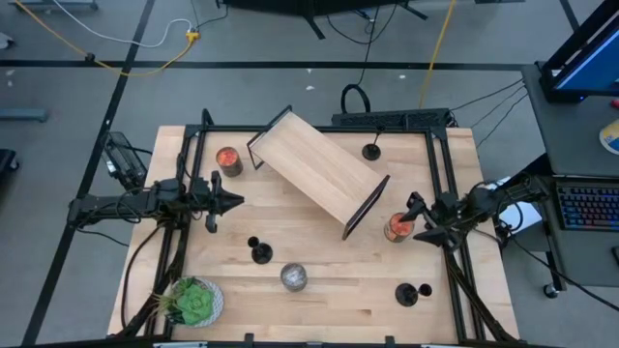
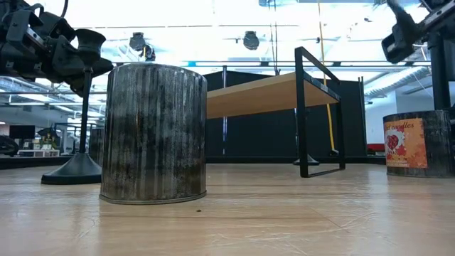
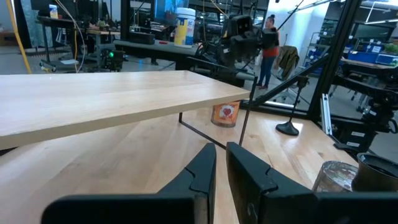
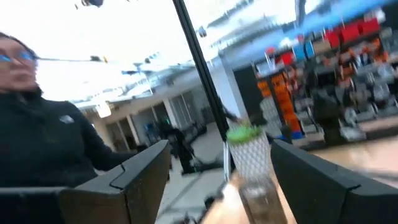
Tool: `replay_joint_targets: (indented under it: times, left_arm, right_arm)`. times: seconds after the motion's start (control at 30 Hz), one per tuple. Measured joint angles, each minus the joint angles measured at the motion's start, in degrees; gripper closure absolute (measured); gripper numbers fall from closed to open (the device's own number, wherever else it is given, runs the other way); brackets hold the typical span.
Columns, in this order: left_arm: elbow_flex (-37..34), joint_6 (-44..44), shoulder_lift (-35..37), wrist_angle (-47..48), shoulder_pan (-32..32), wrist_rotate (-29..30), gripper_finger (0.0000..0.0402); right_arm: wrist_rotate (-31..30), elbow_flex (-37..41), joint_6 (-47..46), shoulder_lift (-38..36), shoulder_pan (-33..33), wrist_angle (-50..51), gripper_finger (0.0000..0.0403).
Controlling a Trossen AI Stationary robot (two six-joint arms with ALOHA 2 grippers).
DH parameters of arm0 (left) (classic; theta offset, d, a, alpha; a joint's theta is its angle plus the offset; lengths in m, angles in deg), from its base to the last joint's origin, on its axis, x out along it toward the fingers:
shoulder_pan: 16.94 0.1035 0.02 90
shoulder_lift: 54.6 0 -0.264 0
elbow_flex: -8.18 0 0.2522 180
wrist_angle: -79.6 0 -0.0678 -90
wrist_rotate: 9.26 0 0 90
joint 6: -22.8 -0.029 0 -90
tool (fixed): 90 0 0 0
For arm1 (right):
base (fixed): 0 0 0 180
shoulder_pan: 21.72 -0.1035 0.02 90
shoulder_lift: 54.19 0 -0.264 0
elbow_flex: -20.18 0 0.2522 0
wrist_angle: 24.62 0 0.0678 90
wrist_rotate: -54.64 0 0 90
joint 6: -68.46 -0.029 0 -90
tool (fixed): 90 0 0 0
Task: Pick & Place candle stick holders
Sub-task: Put the top black candle holder on the shelf
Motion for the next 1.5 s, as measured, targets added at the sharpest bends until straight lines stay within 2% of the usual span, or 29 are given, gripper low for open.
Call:
replay_joint_targets:
  times: [0.1,0.27,0.43,0.67,0.8,0.9,1.1,1.3,1.5]
  left_arm:
    - [0.0,1.05,0.0,-2.11,-0.02,0.88,0.036]
    - [0.0,9.49,0.0,-8.33,-0.02,1.25,0.036]
    - [0.0,11.47,0.0,-9.75,-0.02,2.64,0.036]
    - [0.0,13.64,0.0,-9.95,-0.02,5.3,0.036]
    - [0.0,13.55,0.0,-9.92,-0.02,5.44,0.036]
    - [0.0,13.48,0.0,-9.9,-0.02,5.47,0.036]
    - [0.0,13.84,0.0,-9.88,-0.02,5.53,0.036]
    - [0.0,13.88,0.0,-9.85,-0.02,8.04,0.036]
    - [0.0,13.9,0.0,-9.81,-0.02,10.08,0.036]
  right_arm:
    - [0.0,0.0,3.52,0.0,0.0,-5.85,0.0128]
    - [0.0,0.0,14.68,0.0,0.0,-15.18,0.0128]
    - [0.0,0.0,22.33,-0.02,0.0,-16.48,0.0129]
    - [-0.1,0.0,24.66,0.0,0.0,-16.0,0.0128]
    - [-2.67,0.0,20.98,0.01,0.0,-16.03,0.0129]
    - [-10.4,0.0,19.13,0.02,0.02,-16.37,0.0131]
    - [-35.9,-0.63,22.3,0.15,0.08,-21.47,0.0131]
    - [-47.07,-8.44,33.18,2.61,0.04,-12.47,0.0131]
    - [-59.13,-20.83,37.11,11.46,0.07,-4.49,0.0132]
